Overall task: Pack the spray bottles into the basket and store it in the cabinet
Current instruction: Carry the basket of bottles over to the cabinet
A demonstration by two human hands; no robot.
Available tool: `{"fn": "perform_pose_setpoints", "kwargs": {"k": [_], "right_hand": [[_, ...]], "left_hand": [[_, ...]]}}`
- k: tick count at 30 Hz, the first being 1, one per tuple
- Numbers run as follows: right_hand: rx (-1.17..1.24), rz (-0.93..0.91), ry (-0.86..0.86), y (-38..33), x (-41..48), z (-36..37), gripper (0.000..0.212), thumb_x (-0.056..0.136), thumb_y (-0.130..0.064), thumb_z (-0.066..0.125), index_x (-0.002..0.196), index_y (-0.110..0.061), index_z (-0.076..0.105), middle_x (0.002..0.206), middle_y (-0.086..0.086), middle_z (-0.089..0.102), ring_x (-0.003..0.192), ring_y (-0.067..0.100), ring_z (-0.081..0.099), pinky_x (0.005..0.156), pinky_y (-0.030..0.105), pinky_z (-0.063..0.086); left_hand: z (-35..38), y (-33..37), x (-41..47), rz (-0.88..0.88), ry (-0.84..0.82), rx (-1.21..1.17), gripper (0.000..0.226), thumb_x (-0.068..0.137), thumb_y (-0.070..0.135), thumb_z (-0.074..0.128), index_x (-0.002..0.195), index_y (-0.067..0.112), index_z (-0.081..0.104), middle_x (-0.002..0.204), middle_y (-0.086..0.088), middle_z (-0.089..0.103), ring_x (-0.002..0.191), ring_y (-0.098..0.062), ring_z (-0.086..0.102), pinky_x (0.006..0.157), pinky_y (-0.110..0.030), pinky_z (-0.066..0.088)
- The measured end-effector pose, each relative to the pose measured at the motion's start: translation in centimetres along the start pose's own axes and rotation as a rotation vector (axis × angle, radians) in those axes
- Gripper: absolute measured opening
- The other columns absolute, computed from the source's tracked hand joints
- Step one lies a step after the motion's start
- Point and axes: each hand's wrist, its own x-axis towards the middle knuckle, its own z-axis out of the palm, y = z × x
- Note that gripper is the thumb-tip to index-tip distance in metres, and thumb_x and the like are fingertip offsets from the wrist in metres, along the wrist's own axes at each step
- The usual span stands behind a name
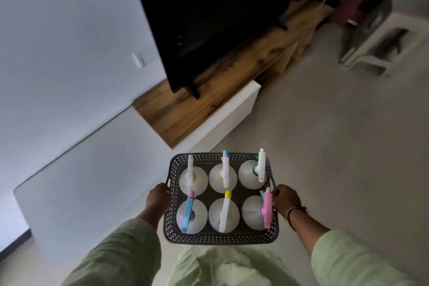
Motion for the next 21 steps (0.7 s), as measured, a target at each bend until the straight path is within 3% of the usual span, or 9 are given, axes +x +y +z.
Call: {"fn": "perform_pose_setpoints", "kwargs": {"k": [5,14,18,21], "right_hand": [[0.112,0.178,0.032,1.3,0.3,0.3,0.019,0.089,-0.016,0.054,0.094,-0.002,0.066,0.106,0.020,0.068,0.100,0.033,0.062,0.080,0.032,0.048],[0.266,0.429,0.127,4.3,5.1,3.7,0.013,0.085,-0.010,0.061,0.082,0.003,0.064,0.097,0.026,0.068,0.095,0.038,0.062,0.076,0.033,0.044],[0.281,0.514,0.063,7.5,9.6,7.4,0.015,0.075,-0.014,0.072,0.072,-0.011,0.057,0.083,0.013,0.069,0.078,0.029,0.062,0.069,0.028,0.046],[0.295,0.541,0.067,9.7,13.5,11.1,0.024,0.071,-0.016,0.072,0.073,-0.018,0.049,0.073,0.000,0.056,0.071,0.022,0.053,0.067,0.022,0.040]], "left_hand": [[-0.9,6.1,5.2,0.169,-0.143,0.129,0.028,0.084,0.013,0.048,0.107,0.012,0.065,0.117,-0.013,0.066,0.106,-0.032,0.062,0.086,-0.031,0.051],[5.1,15.9,14.0,0.331,-0.220,0.247,0.028,0.088,0.012,0.042,0.105,0.016,0.064,0.110,-0.011,0.067,0.097,-0.027,0.061,0.068,-0.025,0.036],[10.3,18.1,18.7,0.431,-0.255,0.317,0.024,0.088,0.017,0.041,0.095,0.026,0.062,0.106,-0.006,0.067,0.080,-0.017,0.053,0.065,-0.024,0.036],[15.4,18.6,23.1,0.500,-0.256,0.399,0.017,0.087,0.024,0.041,0.088,0.032,0.056,0.100,-0.005,0.069,0.072,-0.014,0.052,0.053,-0.018,0.032]]}}
